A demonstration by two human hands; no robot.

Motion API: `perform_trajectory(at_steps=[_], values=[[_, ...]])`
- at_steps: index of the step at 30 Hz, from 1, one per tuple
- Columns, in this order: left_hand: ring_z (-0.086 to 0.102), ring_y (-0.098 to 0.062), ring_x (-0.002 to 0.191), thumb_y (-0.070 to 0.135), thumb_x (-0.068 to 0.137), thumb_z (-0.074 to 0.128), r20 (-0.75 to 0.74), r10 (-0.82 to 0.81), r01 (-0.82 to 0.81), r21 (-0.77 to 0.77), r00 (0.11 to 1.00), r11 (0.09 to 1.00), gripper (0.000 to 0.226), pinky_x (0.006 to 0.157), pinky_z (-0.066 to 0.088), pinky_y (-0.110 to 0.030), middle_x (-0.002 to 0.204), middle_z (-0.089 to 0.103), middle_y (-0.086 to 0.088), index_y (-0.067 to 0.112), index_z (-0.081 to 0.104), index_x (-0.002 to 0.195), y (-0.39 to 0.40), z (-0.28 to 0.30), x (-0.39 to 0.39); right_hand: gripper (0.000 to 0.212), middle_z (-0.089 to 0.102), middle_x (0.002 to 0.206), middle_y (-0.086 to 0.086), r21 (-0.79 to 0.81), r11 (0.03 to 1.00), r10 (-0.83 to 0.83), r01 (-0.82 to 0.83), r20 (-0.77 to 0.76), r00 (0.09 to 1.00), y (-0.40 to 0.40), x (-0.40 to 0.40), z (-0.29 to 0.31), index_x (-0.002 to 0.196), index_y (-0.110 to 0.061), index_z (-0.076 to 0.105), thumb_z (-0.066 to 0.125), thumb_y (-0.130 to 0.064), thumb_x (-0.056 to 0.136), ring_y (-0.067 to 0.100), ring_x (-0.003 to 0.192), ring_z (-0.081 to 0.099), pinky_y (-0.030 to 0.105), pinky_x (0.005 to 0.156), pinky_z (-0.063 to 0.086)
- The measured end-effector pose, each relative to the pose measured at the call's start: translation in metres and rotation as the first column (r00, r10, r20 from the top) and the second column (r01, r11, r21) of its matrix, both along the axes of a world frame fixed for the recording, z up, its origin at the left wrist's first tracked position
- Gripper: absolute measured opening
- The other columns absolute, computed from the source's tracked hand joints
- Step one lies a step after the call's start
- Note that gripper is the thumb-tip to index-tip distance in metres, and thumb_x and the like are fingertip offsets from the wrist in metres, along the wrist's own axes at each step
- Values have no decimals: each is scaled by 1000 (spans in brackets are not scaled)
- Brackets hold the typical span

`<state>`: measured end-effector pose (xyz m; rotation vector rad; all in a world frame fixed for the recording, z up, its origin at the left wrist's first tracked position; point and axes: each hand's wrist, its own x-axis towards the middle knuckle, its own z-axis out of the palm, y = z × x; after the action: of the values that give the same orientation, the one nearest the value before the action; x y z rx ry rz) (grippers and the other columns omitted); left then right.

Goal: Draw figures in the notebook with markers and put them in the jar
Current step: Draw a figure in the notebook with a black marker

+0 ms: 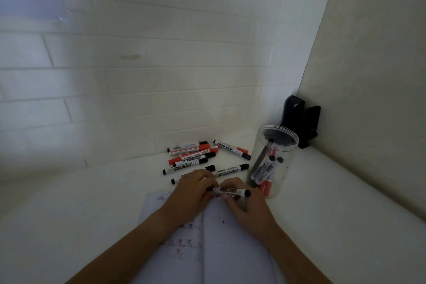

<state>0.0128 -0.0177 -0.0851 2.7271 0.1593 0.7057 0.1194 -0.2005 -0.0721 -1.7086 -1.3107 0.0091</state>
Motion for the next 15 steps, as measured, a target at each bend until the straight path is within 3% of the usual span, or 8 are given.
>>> perform_trajectory(at_steps=[3, 5, 10, 12, 15], values=[[55, -12, 98, 34, 95, 53, 88, 52, -52, 5, 995, 999, 18, 80, 51, -38, 112, 61, 7, 25, 63, 108, 4, -3, 0, 15, 70, 100, -16, 75, 995, -60, 68, -99, 993, -2, 4, 0, 110, -26, 66, 69, -18, 97, 7, 95, 68, 17, 78, 52], [56, -14, 95, 23, 97, 59, 127, 130, -130, -12, 983, 991, 16, 80, 51, -37, 108, 63, 5, 21, 64, 113, 10, -9, -2, 13, 70, 96, -11, 103, 988, -95, 114, -171, 981, -3, 7, 0, 105, -24, 65, 71, -18, 96, 12, 92, 69, 26, 75, 57], [56, -20, 89, 10, 94, 65, 146, 183, -194, 62, 972, 979, 24, 73, 46, -30, 100, 63, -1, 14, 66, 118, 11, -13, -2, 19, 63, 88, -9, 127, 969, -193, 210, -138, 972, 1, 9, -6, 97, -27, 58, 75, -21, 91, 16, 83, 64, 30, 69, 55], [54, -21, 89, 9, 94, 64, 184, 200, -219, 88, 962, 972, 22, 72, 46, -32, 99, 61, -3, 14, 66, 115, 10, -14, -1, 23, 59, 91, -12, 108, 944, -308, 312, -48, 950, 3, 8, -11, 99, -30, 52, 74, -29, 91, 11, 82, 60, 29, 74, 52], [50, -21, 88, 20, 100, 46, 219, 215, -234, 66, 952, 970, 21, 70, 47, -35, 98, 57, -3, 14, 63, 111, 9, -11, -3, 19, 56, 102, -10, 153, 903, -428, 401, 256, 867, 6, 8, -18, 107, -26, 51, 63, -34, 94, 6, 89, 56, 33, 79, 52]])
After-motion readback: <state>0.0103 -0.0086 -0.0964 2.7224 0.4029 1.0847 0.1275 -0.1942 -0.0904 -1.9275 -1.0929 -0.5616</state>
